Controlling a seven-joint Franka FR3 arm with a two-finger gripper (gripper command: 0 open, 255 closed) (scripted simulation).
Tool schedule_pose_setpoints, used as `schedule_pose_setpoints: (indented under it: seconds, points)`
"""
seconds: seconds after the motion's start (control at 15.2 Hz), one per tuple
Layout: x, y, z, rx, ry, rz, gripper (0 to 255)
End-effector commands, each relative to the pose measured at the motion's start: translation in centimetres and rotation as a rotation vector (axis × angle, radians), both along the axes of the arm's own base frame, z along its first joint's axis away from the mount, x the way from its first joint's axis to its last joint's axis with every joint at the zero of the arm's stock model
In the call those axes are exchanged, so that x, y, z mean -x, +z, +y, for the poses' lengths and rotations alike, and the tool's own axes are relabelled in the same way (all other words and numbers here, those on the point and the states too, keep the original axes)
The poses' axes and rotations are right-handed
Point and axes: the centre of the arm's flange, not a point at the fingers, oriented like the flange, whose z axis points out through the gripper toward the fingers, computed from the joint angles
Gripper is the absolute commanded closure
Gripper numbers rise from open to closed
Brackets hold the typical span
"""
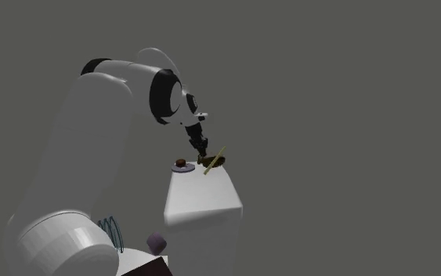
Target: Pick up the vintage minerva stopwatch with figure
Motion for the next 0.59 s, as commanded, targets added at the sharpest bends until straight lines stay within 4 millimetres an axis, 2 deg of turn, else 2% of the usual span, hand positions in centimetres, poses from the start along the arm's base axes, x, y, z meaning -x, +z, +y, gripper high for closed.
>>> schedule_pose_setpoints:
  seconds: [0.0,0.4,0.53]
  points:
    - [0.0,1.1,0.0,0.0,0.0,0.0,255]
    - [0.0,4.2,0.0,0.0,0.0,0.0,255]
    - [0.0,4.3,0.0,0.0,0.0,0.0,255]
